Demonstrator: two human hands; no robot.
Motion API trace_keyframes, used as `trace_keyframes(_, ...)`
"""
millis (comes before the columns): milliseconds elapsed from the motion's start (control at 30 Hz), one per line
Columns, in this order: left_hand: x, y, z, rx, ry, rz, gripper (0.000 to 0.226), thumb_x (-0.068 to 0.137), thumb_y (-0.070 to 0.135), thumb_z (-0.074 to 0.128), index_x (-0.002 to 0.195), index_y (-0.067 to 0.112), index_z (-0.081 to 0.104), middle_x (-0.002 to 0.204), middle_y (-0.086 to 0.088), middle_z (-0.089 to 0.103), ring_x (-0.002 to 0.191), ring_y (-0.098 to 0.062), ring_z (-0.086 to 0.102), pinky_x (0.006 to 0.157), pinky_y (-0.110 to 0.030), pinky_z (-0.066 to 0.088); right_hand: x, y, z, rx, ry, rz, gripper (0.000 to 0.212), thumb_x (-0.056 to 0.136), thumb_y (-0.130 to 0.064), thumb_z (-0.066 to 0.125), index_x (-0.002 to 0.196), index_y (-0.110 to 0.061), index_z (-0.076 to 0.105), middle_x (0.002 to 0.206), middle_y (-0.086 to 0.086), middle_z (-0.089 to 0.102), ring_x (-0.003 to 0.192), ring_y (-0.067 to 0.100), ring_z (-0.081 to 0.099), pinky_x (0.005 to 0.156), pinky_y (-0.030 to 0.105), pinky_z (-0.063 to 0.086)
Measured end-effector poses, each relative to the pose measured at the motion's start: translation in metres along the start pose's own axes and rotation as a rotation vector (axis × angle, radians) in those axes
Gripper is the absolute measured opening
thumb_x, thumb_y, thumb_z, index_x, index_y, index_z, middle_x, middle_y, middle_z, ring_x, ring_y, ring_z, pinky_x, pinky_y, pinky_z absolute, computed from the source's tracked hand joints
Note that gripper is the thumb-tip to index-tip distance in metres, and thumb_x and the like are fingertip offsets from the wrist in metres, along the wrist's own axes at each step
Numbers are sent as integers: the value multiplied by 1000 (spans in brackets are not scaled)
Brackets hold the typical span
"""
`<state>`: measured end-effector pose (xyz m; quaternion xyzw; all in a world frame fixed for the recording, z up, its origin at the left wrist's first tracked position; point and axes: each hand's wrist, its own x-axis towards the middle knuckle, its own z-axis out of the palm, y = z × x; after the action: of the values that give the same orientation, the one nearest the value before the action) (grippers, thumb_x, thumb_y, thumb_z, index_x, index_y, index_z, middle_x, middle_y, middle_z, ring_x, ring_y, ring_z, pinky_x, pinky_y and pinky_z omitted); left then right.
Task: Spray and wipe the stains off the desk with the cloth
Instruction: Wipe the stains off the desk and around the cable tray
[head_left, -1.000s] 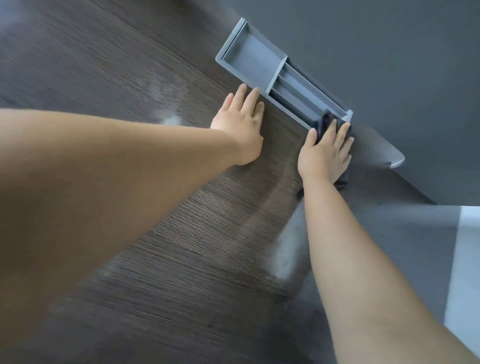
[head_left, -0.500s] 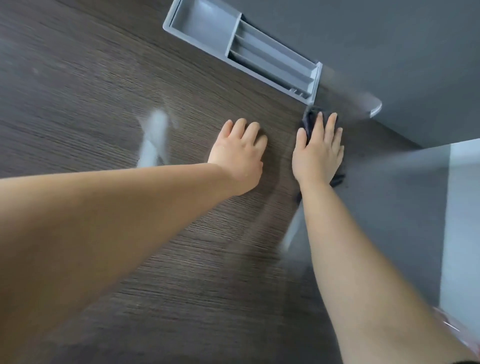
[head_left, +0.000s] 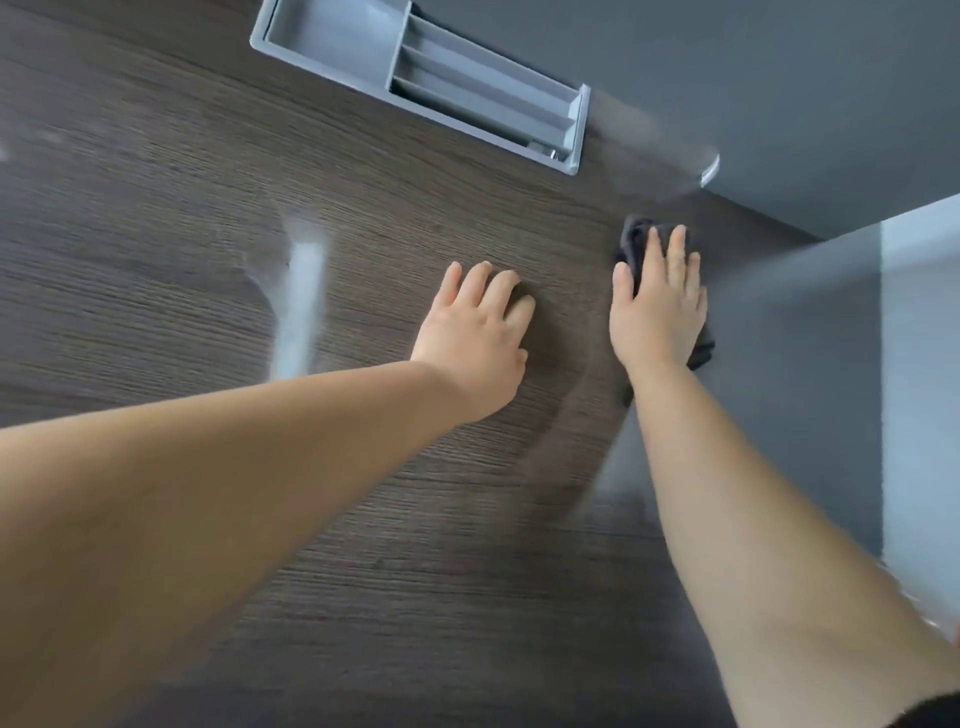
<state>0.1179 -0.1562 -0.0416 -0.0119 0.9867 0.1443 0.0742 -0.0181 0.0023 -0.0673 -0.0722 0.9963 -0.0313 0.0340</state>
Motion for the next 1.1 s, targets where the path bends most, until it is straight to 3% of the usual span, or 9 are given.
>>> trace_keyframes(67,-4,5,4,-8,5,5,52,94,38,39,141,16,33,150,-7,23,139,-31,16,117,-46,5,-55,-3,6,24,19,8,54,100,-43,32,151,-23,25,160,0,11,147,27,12,116,47,13)
trace_keyframes(167,-13,14,6,-72,13,-3,51,91,34,46,137,13,42,144,-9,36,134,-34,28,115,-46,15,-133,-11,11,2,33,-197,57,97,-46,30,146,-18,38,156,7,27,142,33,26,112,48,22)
trace_keyframes(233,-18,19,7,-92,54,-10,47,83,30,59,126,9,54,131,-12,50,123,-37,43,108,-47,31,-121,-8,9,4,-21,-302,56,97,-47,30,145,-19,38,156,6,27,143,32,26,113,48,21)
trace_keyframes(300,-20,23,8,-82,87,-17,47,78,29,64,120,8,59,123,-13,56,115,-37,50,101,-46,38,-71,0,4,-11,-30,-278,54,99,-45,32,148,-23,32,159,1,17,146,27,16,116,46,14)
trace_keyframes(467,-23,29,14,-41,16,17,51,93,36,42,140,16,36,146,-6,29,134,-29,25,115,-41,14,34,29,-6,-12,-55,14,55,101,-45,26,152,-28,17,161,-5,2,147,23,6,118,44,9)
trace_keyframes(633,-41,34,15,-7,-39,13,52,95,39,37,142,20,31,149,-4,23,138,-27,18,117,-42,10,-35,39,1,21,1,70,55,101,-46,26,152,-26,19,161,-3,4,147,25,7,118,45,10)
trace_keyframes(800,-75,42,21,-42,-7,-30,51,93,33,43,140,17,37,147,-6,29,138,-30,20,116,-41,13,-194,23,14,37,45,-223,57,95,-46,32,145,-19,40,155,7,28,141,34,29,110,50,26)
trace_keyframes(900,-110,48,30,-60,42,-66,48,87,30,47,132,11,49,139,-12,42,131,-36,32,111,-45,22,-203,39,15,4,6,-470,56,94,-45,36,143,-19,43,153,7,33,139,34,32,109,52,31)
trace_keyframes(1100,-176,67,50,-91,83,-181,49,80,26,53,125,8,56,132,-16,50,124,-41,42,105,-50,32,-181,29,16,50,12,-87,54,100,-44,30,150,-25,26,161,0,10,146,29,12,116,49,13)
